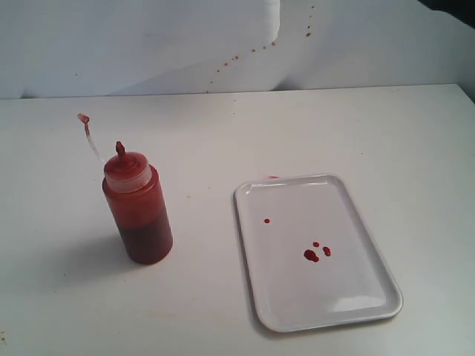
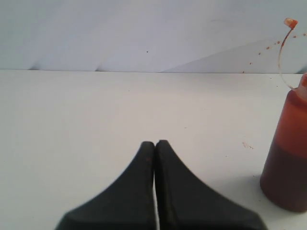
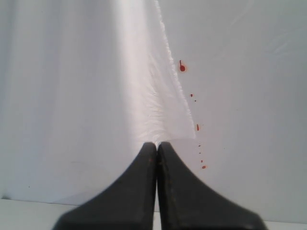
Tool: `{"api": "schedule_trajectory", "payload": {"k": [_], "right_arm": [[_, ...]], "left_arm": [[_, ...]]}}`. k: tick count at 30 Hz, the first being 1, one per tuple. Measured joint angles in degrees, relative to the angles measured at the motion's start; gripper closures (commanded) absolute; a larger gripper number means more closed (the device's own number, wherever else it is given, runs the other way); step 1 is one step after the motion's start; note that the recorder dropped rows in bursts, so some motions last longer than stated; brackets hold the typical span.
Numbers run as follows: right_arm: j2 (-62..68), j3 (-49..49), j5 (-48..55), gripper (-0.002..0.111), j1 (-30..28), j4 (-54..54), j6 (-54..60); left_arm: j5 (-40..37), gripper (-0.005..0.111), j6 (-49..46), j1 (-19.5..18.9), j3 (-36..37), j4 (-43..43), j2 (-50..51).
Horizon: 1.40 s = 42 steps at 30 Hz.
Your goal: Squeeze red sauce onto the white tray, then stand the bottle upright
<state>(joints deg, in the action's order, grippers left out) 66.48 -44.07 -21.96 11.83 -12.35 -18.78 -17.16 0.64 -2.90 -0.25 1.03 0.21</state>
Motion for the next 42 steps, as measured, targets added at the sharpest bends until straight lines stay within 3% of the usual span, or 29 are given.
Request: {"api": "schedule_trajectory", "payload": {"k": [11,18,22,25,30,33,38,42], "right_arm": [[-1.5,0.0,0.9,0.108,0.0,0.0,0.0],[-14.4,0.0,5.3,0.108,-2.6,0.0,3.5],[-26.4,0.0,17.7,0.108,-5.7,-0.1,4.7],[-41.1,0.0,34.8,0.108,-9.9,-0.3,4.9],[-50.6,0.5,49.8,0.108,-10.6,-1.7,4.9],[-51.3,5.6,50.4,0.108,-10.6,-1.7,4.9],[-58.0,23.1,40.3,0.108,-10.6,-2.4,5.0],[-61.5,31.1,36.8,0.108,-10.6,-2.4,4.3]], "left_arm": [[0.0,0.107,0.0,0.0,0.0,0.0,0.0],[0.0,0.107,0.0,0.0,0.0,-0.1,0.0],[0.0,0.107,0.0,0.0,0.0,-0.1,0.0],[0.0,0.107,0.0,0.0,0.0,-0.1,0.0],[0.0,0.107,0.0,0.0,0.0,-0.1,0.0],[0.0,0.107,0.0,0.0,0.0,-0.1,0.0],[0.0,0.107,0.0,0.0,0.0,-0.1,0.0],[0.0,0.107,0.0,0.0,0.0,-0.1,0.0]]}}
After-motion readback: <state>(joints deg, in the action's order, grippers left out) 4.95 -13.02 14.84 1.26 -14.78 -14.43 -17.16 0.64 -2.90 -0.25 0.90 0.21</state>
